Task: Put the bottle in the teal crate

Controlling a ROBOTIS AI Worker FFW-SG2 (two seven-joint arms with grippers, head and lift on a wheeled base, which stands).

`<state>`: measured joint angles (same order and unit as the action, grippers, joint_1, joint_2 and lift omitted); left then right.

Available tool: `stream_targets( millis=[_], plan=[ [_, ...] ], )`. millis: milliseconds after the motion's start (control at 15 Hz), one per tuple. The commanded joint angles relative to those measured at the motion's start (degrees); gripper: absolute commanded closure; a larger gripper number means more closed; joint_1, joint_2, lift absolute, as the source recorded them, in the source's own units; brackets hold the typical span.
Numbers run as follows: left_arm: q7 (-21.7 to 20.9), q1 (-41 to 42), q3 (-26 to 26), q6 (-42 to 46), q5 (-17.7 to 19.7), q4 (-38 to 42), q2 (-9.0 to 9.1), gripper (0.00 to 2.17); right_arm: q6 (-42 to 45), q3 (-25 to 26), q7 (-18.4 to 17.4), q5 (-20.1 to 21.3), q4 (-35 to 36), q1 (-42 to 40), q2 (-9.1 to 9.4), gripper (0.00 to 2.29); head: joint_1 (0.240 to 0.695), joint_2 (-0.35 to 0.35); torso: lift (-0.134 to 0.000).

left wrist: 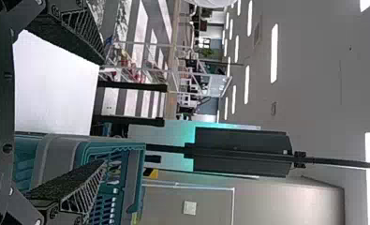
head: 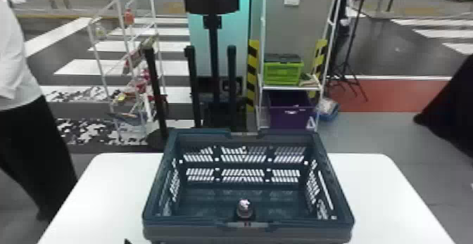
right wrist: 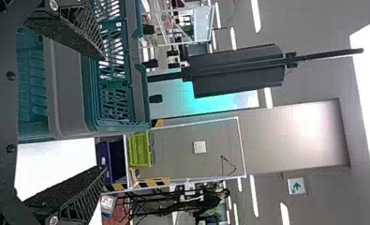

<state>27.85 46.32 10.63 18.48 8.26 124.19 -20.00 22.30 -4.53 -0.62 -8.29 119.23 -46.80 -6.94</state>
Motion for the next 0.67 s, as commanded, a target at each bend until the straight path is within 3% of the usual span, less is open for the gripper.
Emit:
stream_targets(
  millis=[0,600],
  plan=[
    [0.01,0.0,0.0,0.01,0.0,0.09,0.05,0.14,0.24,0.05,0.0,-0.24,0.04,-0.22,-0.01,0.07,0.499,0.0,0.0],
    [0.18,0.53,0.0,0.01,-0.17,0.35,0.05,0.14,-0.11,0.31,0.26,-0.68,0.04,-0.4,-0.01,0.07,0.499,0.0,0.0]
  ],
)
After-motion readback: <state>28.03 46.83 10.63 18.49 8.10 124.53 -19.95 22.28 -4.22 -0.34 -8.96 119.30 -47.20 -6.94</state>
